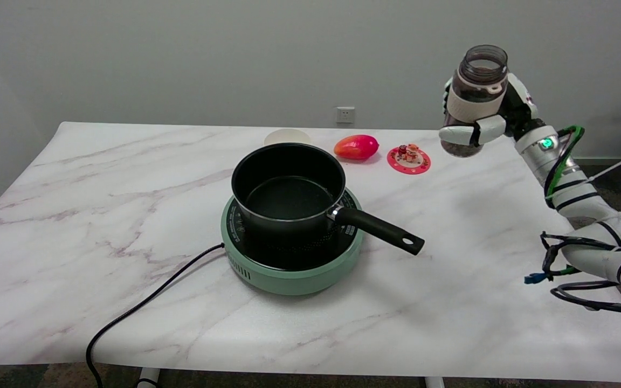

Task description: Pick up the bottle.

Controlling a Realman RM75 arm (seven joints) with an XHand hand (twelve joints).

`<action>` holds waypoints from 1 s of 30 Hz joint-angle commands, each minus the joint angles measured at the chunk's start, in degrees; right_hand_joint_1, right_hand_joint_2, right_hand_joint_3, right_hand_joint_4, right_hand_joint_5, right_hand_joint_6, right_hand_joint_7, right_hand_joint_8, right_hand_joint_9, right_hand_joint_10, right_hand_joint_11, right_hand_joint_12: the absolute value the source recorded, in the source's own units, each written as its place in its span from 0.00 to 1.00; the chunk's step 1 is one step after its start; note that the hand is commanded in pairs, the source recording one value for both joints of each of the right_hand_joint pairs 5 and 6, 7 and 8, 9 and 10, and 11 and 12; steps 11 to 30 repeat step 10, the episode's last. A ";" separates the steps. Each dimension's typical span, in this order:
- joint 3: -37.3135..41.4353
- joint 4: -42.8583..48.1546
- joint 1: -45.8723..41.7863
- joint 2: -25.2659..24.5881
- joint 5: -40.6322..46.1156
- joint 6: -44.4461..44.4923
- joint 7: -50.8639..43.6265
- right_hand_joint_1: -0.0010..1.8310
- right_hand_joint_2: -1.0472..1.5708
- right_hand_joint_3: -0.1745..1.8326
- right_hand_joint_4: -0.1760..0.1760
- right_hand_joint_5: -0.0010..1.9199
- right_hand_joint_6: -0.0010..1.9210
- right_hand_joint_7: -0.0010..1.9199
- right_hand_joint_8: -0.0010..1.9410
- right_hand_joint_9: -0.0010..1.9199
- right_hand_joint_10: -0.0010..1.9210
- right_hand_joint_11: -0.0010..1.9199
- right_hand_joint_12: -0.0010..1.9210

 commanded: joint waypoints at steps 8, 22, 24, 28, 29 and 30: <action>-12.01 28.57 12.36 -1.05 -25.97 -22.84 -3.97 0.82 0.90 0.37 0.50 1.00 1.00 1.00 0.99 0.76 0.76 0.67 0.67; -14.37 29.26 14.23 -1.34 -28.36 -25.60 -3.69 0.82 0.90 0.38 0.50 1.00 1.00 1.00 0.99 0.76 0.76 0.66 0.66; -14.37 29.26 14.23 -1.34 -28.36 -25.60 -3.69 0.82 0.90 0.38 0.50 1.00 1.00 1.00 0.99 0.76 0.76 0.66 0.66; -14.37 29.26 14.23 -1.34 -28.36 -25.60 -3.69 0.82 0.90 0.38 0.50 1.00 1.00 1.00 0.99 0.76 0.76 0.66 0.66; -14.37 29.26 14.23 -1.34 -28.36 -25.60 -3.69 0.82 0.90 0.38 0.50 1.00 1.00 1.00 0.99 0.76 0.76 0.66 0.66; -14.37 29.26 14.23 -1.34 -28.36 -25.60 -3.69 0.82 0.90 0.38 0.50 1.00 1.00 1.00 0.99 0.76 0.76 0.66 0.66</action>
